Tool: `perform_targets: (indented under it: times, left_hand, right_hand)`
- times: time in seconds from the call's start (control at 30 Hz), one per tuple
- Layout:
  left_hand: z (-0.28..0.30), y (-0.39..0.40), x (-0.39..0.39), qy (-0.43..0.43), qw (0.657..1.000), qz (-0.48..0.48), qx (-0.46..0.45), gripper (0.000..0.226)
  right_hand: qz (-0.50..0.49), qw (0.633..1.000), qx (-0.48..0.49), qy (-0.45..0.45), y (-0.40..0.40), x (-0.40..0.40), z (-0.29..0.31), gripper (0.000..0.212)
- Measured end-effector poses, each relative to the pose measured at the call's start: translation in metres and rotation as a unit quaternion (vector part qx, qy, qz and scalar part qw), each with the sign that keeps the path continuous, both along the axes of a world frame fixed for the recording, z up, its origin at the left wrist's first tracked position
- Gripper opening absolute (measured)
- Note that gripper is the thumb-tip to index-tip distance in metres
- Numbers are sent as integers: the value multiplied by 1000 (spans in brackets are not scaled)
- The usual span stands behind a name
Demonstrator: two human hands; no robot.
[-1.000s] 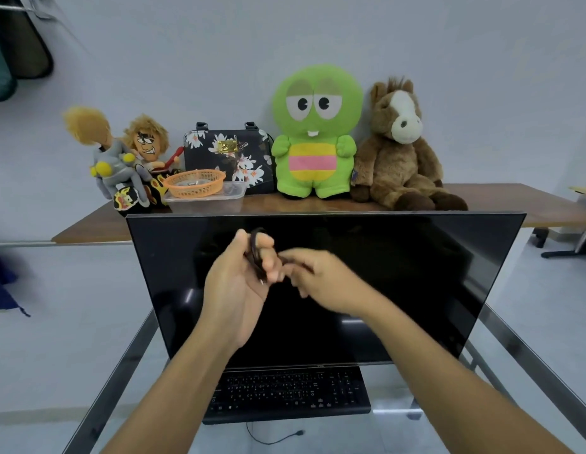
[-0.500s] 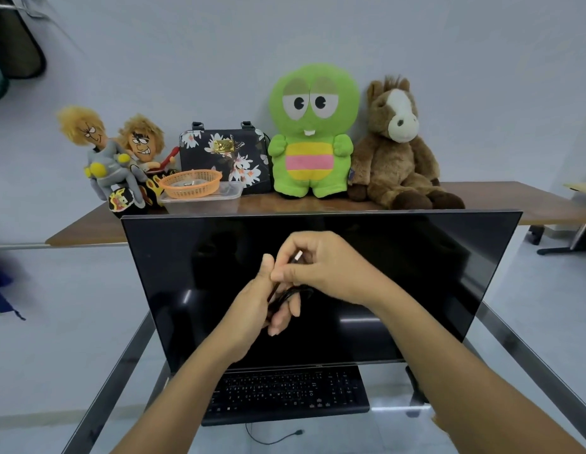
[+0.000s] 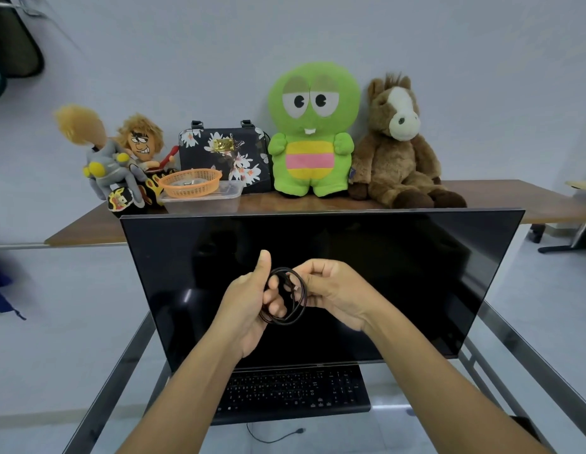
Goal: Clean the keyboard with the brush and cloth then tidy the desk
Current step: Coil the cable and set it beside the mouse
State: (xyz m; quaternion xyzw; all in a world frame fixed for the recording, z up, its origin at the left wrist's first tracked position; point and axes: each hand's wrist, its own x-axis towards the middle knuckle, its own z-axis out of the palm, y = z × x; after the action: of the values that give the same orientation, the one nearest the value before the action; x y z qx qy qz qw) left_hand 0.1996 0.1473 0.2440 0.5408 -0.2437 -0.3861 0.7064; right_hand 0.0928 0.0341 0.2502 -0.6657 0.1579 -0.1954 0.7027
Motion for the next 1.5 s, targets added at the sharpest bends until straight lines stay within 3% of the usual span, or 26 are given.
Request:
perform_targets:
  times: [0.2,0.3,0.4,0.53,0.63,0.7,0.87,0.97,1.03,1.13,1.27,1.37,1.5]
  left_hand:
    - [-4,-17,-6,-68,988,128,44,49]
    - [-7,-23,-7,-117,977,176,40,50]
    - [-15,-29,-6,-195,961,196,31,53]
    - [-24,-32,-3,-256,947,183,57,52]
    - [-36,-31,6,-323,928,173,73,37]
    - [-49,-30,7,-370,910,163,90,32]
    - [-64,-39,-13,-296,940,156,72,34]
    - [-60,-50,-21,-241,959,142,50,34]
    - [-58,-55,-26,-209,969,121,42,34]
    - [-55,-60,-30,-147,984,95,33,38]
    - [-51,-63,-28,-96,990,98,15,35]
    - [-48,-61,-24,-121,986,110,17,36]
    - [-51,-57,-16,-186,975,117,35,37]
  right_hand:
    - [-16,997,-70,19,2,-5,-6,26]
    - [-20,998,-57,30,4,-8,-7,39]
    - [-48,996,-68,24,5,-7,-11,26]
    - [-43,998,51,21,1,-9,-17,23]
    - [-38,987,157,7,-6,-16,-21,28]
    - [-50,983,178,-12,-15,-22,-19,26]
    - [-117,990,-4,75,-27,-32,-22,22]
    - [-126,981,-82,120,-23,-32,-36,33]
    - [-90,983,-109,117,-19,-32,-42,41]
    - [-86,974,-178,108,-13,-26,-46,29]
    - [-118,975,-154,108,-14,-22,-48,14]
    - [-95,978,-129,132,-18,-23,-44,18]
    - [-37,991,23,126,-23,-25,-39,24]
